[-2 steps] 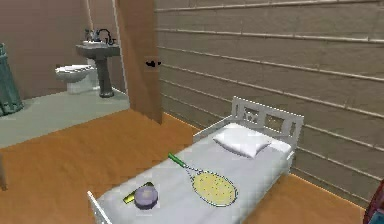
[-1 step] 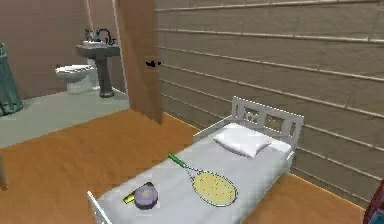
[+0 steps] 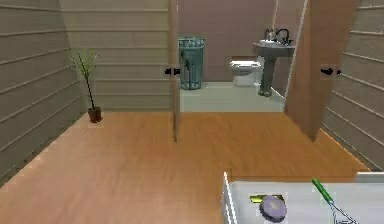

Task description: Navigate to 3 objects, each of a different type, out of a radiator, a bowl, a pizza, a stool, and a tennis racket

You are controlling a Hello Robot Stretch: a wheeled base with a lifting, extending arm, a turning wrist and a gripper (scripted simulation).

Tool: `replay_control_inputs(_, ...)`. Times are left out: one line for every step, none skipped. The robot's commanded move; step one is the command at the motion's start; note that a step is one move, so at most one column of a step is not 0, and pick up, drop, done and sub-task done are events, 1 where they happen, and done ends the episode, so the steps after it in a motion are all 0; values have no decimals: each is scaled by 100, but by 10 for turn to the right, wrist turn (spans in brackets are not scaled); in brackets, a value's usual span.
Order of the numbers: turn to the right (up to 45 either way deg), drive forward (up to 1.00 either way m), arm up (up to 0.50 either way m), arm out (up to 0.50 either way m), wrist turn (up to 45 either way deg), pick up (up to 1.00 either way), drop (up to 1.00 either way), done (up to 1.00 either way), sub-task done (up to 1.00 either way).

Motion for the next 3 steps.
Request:
replay_control_inputs(-450,0,0,0,0,0,0,0,0)
replay_control_inputs(0,40,0,0,0,0,0,0,0)
replay_control_inputs(450,0,0,0,0,0,0,0,0)
